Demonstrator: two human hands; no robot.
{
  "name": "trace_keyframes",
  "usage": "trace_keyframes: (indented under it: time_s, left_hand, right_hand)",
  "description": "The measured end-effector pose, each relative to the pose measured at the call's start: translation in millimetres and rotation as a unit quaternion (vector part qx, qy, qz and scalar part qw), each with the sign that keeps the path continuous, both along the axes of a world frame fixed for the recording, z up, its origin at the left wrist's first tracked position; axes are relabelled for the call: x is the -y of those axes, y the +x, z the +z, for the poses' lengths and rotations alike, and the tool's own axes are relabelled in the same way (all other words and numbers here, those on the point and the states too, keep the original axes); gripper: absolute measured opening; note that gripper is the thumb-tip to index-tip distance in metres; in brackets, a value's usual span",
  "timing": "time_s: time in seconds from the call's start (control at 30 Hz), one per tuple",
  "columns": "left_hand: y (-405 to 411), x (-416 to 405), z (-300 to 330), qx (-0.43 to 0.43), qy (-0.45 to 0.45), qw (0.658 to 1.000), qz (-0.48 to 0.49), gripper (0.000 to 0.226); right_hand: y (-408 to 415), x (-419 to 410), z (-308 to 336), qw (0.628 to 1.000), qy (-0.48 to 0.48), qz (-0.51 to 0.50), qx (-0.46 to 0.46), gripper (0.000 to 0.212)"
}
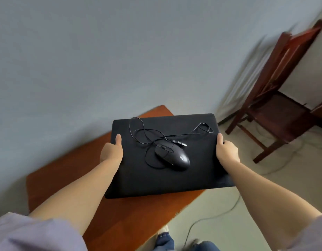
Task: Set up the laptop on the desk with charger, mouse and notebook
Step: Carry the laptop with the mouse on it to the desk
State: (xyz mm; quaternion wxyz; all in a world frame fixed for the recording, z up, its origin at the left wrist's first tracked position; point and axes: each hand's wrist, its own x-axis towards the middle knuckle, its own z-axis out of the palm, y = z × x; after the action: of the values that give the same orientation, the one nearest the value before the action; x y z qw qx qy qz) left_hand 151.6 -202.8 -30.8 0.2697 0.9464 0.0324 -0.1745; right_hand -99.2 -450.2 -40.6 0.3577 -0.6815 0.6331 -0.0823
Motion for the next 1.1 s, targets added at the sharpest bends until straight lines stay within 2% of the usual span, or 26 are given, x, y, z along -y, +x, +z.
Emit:
trace_keyframes:
  time_s: [0.23,0.47,0.8,0.9,1.1]
  left_hand:
    - [-77,153,10,-0.036,-0.047,0.985,-0.161,0.073]
    - [-221,294,5,-0.058,-0.044,0.954,-0.290,0.070]
    - [-432,471,-10,-0.093,-0.048,0.925,-0.365,0.069]
    - [-476,527,-11,-0.090,-0.050,0.916,-0.387,0.071]
    - [-540,664,-17,-0.071,-0.058,0.893,-0.441,0.071]
  right_hand:
    - [-149,54,14,0.984,-0.025,-0.177,-0.010,0.063]
    - [-320,90,1,0.947,-0.001,-0.320,-0.018,0.064]
    - [-537,198,12,0.912,0.000,-0.405,-0.061,0.060]
    - [-579,236,10,0.902,0.000,-0.427,-0.063,0.056]
    - [-633,330,-5,0.875,0.012,-0.482,-0.042,0.065]
